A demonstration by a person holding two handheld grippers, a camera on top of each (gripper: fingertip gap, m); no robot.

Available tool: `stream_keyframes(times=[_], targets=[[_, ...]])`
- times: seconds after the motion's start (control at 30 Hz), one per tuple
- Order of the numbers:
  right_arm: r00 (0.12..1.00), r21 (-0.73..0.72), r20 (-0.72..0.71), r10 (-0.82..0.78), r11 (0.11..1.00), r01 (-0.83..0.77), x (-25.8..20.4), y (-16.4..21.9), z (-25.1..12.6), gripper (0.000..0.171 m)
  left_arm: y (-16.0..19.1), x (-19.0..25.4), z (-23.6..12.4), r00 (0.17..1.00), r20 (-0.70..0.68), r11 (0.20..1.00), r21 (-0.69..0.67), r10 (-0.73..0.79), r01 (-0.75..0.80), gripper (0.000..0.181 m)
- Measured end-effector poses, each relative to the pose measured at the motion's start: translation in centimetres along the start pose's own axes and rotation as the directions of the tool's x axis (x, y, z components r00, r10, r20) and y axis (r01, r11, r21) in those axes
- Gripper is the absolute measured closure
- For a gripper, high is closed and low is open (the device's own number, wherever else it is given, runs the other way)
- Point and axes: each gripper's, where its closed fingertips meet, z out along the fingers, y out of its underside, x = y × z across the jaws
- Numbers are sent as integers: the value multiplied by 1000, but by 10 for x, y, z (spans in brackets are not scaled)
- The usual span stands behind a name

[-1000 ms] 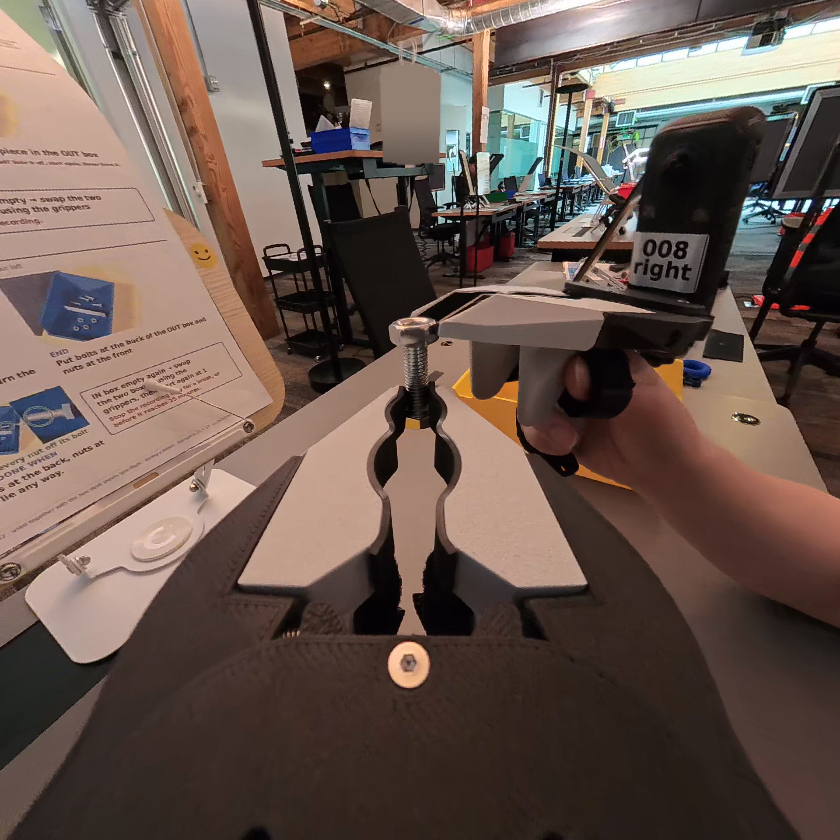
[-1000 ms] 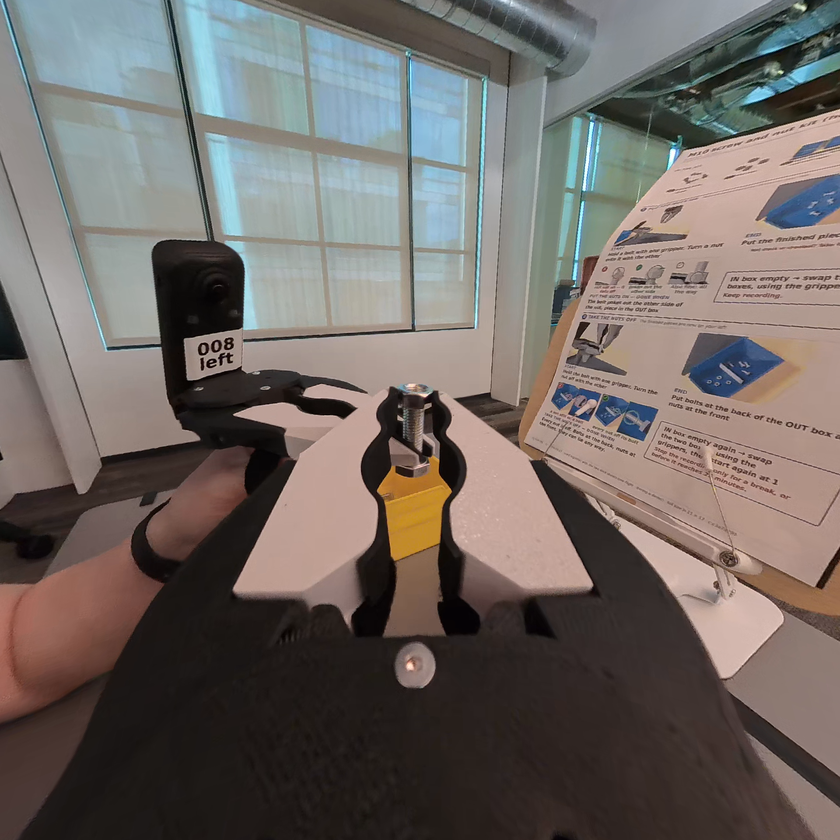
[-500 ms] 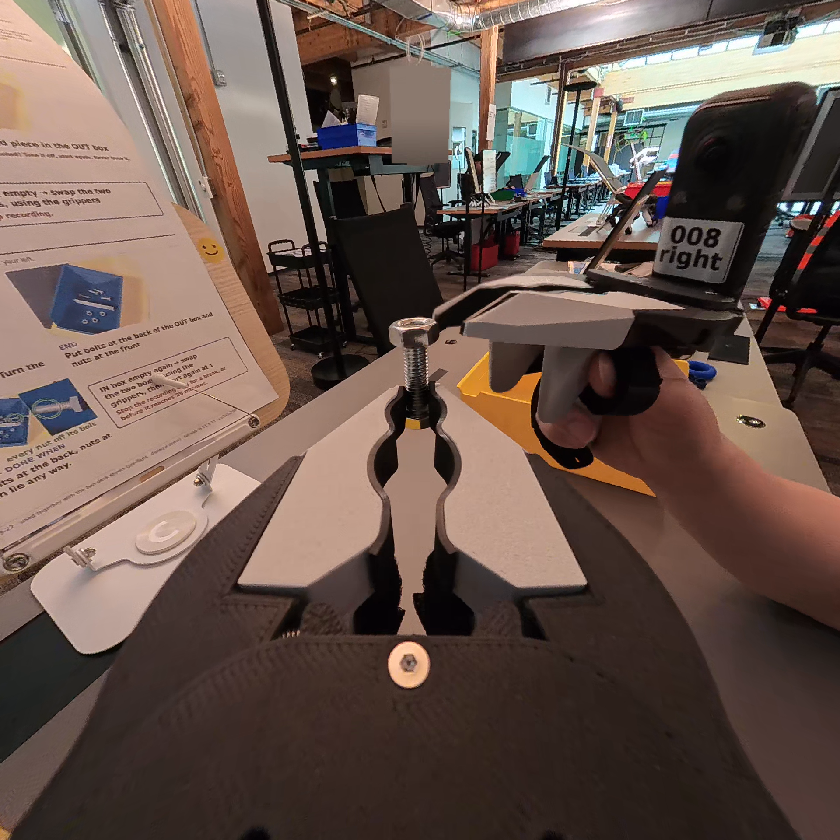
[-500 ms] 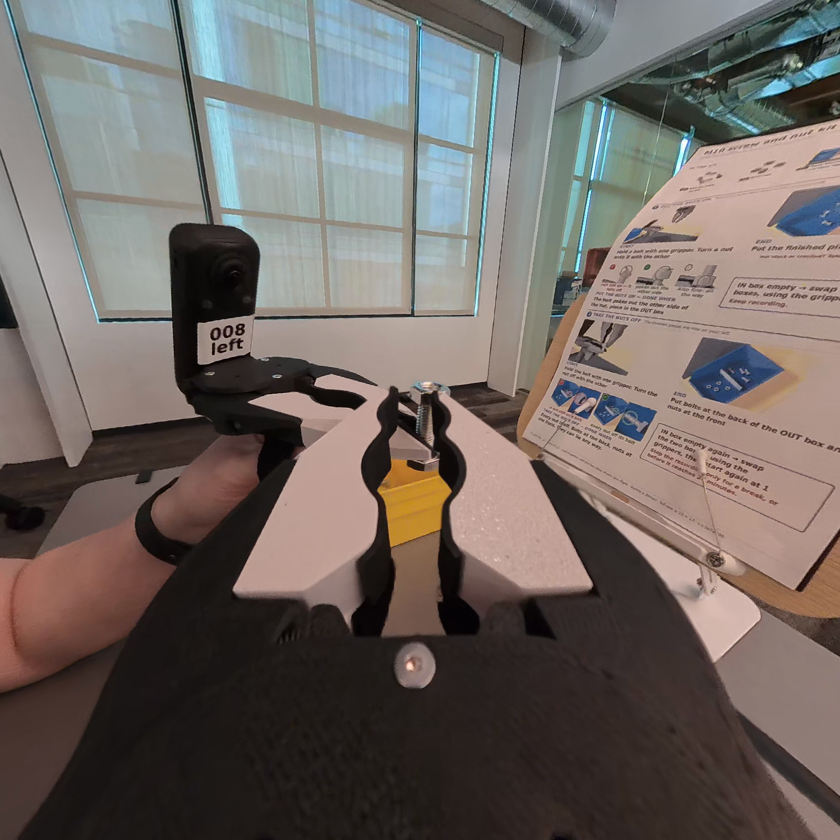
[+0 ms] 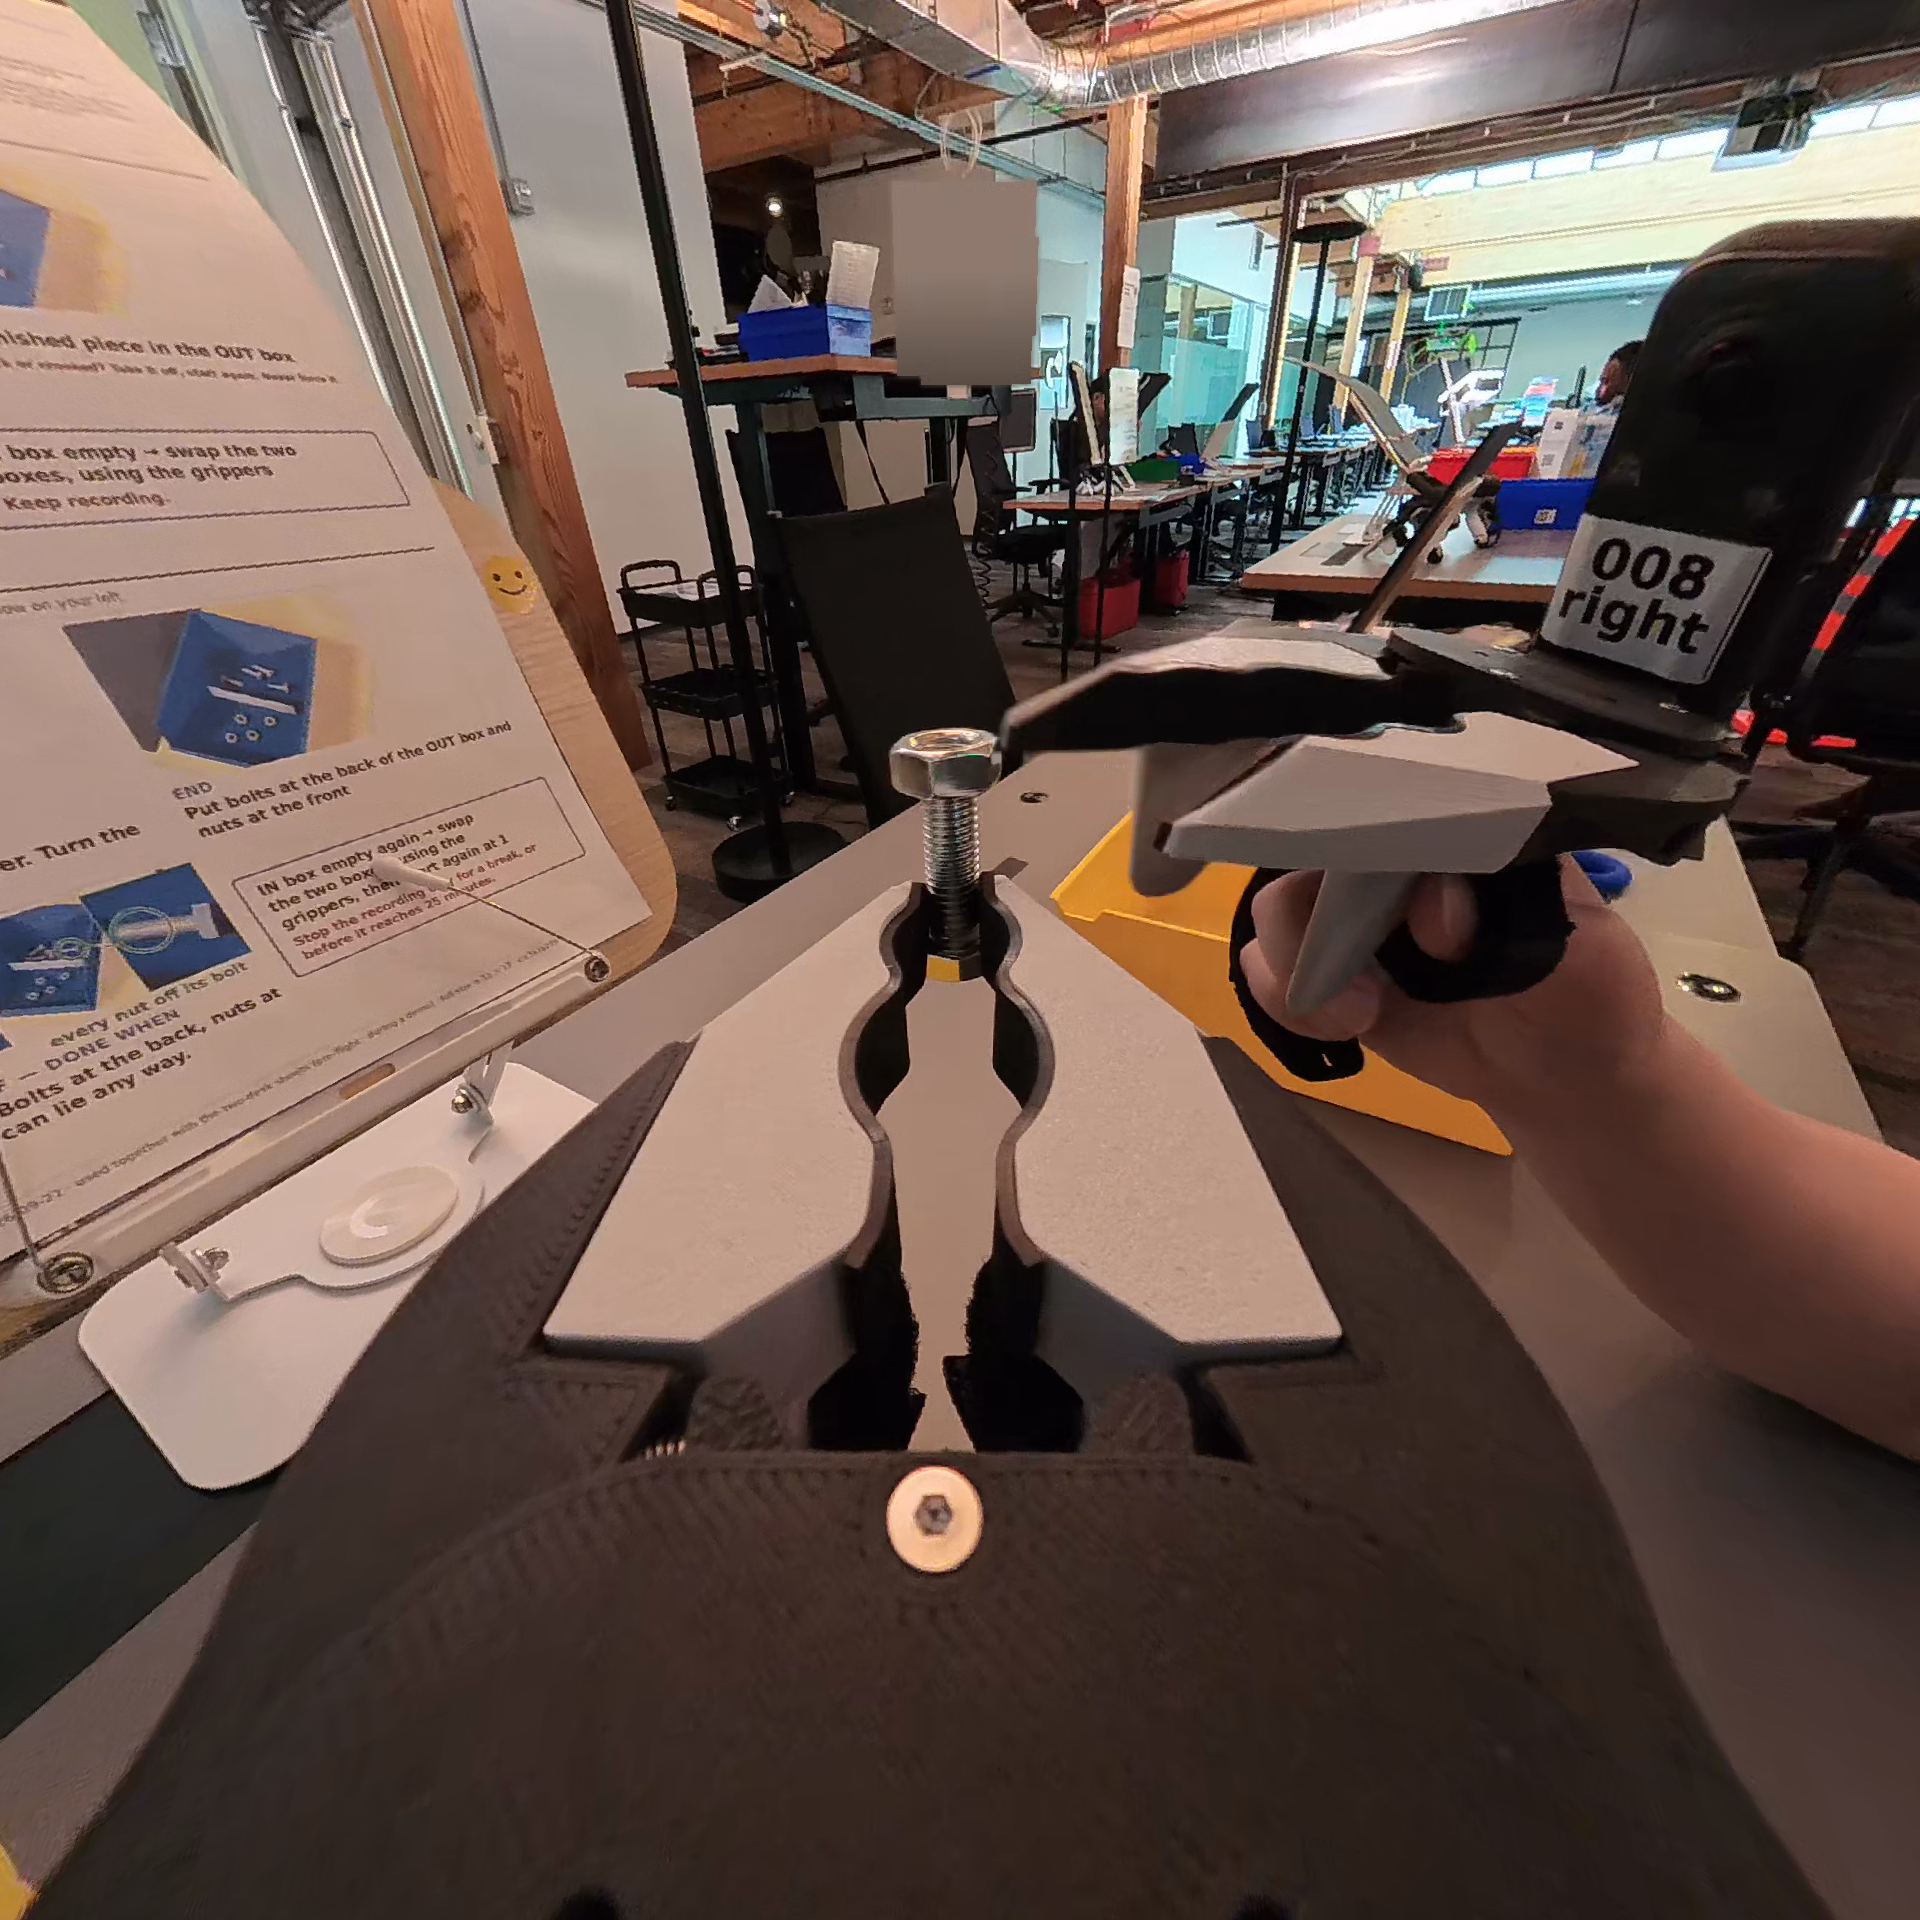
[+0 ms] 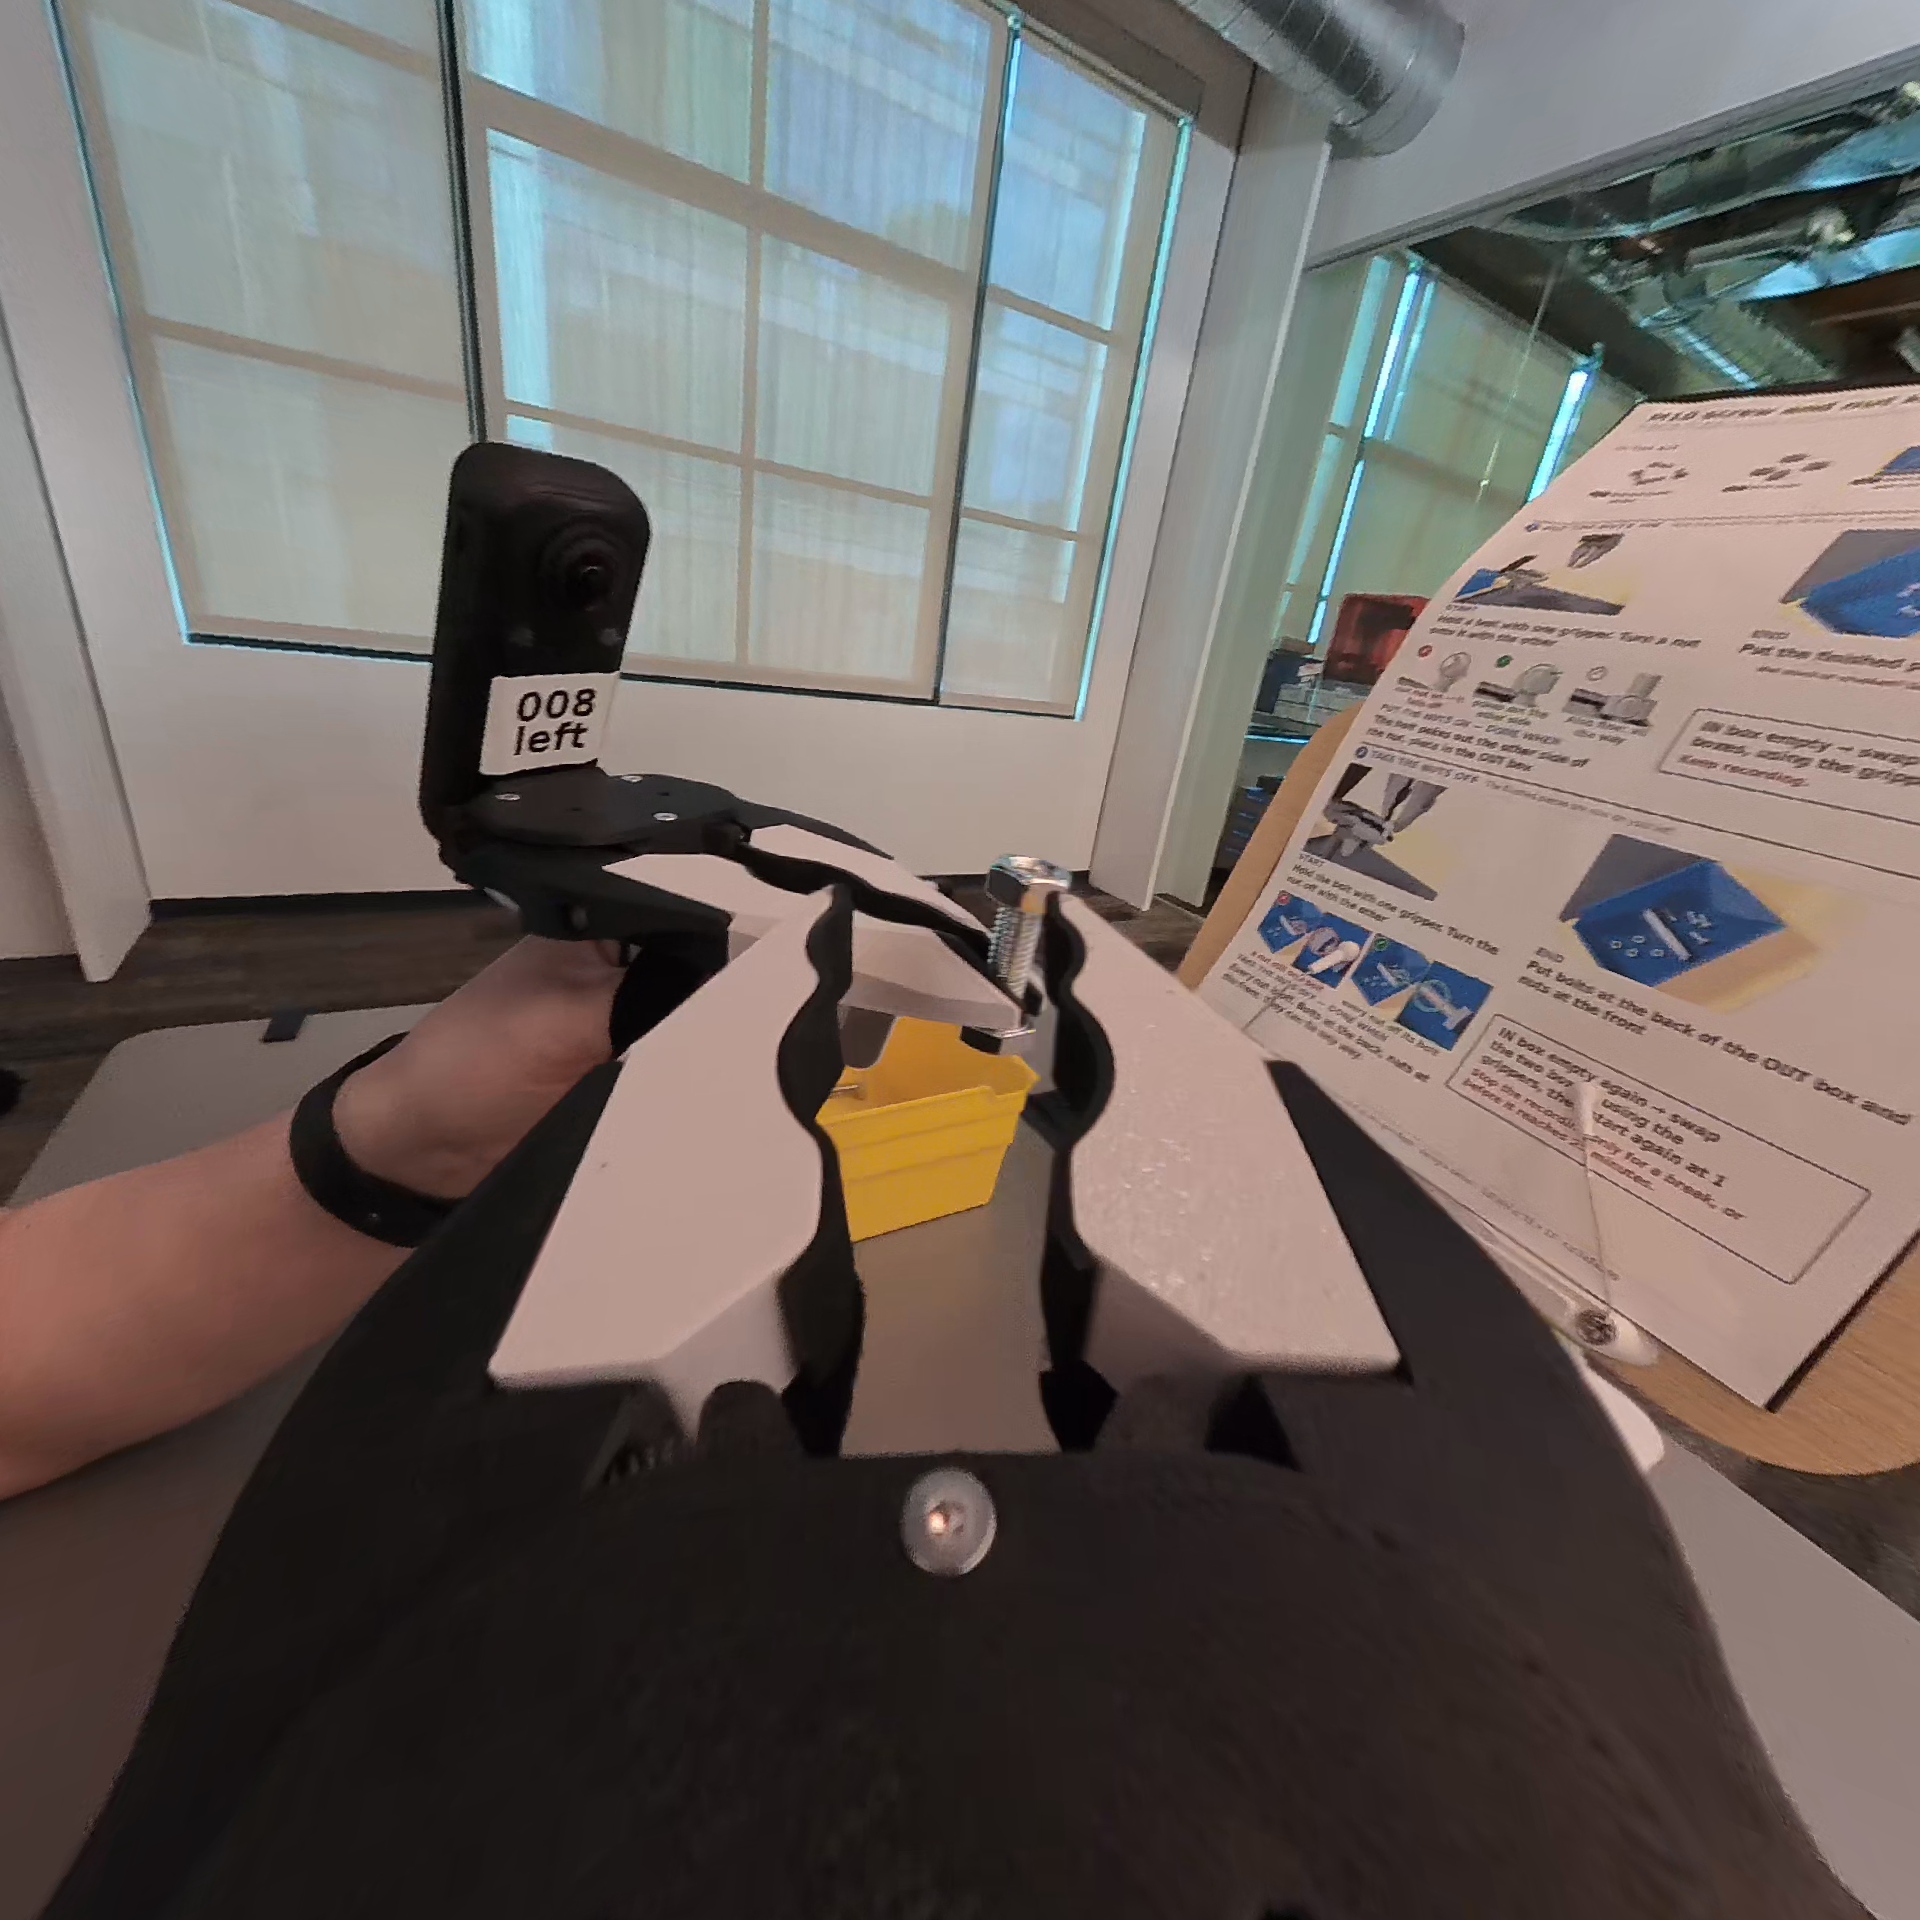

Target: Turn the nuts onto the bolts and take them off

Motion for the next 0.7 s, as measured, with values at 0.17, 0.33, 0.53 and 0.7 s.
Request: stream_keyframes(times=[0.17,0.33,0.53,0.7], targets=[[1000,-5,12,-3,1000,3,-4,3,5,117,2,7,3,1000,-9,1000,-8,23,-23,174],[998,8,60,11,1000,-11,-11,-3,0,141,1,2,2,1000,-3,1000,-2,2,-2,174],[1000,-12,19,21,1000,-21,-3,3,4,112,2,10,5,1000,-17,1000,-10,26,-26,174],[997,-3,64,34,999,-34,-9,-2,-1,141,0,2,1,1000,0,1000,0,3,-3,174]])
